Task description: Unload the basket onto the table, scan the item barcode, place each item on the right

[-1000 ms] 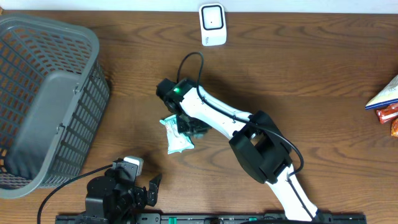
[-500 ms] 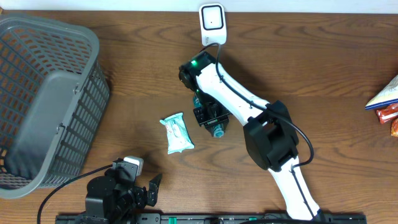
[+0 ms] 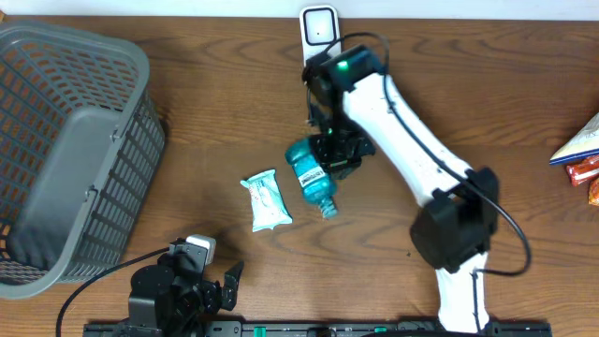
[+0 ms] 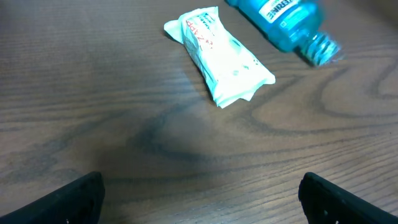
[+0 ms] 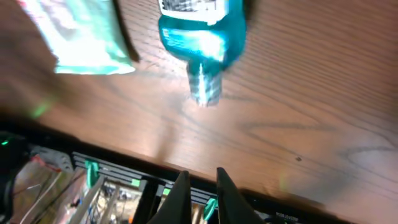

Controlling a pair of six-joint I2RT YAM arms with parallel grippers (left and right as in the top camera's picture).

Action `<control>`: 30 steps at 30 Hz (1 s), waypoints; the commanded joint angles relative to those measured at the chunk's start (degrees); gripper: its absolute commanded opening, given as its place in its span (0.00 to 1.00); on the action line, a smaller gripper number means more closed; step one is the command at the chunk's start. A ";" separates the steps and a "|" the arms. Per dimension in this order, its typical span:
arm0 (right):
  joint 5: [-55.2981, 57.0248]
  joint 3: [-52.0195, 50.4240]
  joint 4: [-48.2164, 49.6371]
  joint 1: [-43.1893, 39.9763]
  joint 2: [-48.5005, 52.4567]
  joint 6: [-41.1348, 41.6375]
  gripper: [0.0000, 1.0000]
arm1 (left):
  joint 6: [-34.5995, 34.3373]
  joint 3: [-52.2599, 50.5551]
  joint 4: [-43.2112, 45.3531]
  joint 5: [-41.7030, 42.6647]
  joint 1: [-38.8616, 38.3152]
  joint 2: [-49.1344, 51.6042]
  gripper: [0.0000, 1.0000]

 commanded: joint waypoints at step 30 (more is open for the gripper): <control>10.43 -39.10 51.19 5.35 -1.66 6.88 0.78 | -0.09 0.09 -0.72 0.26 -0.02 -0.24 0.99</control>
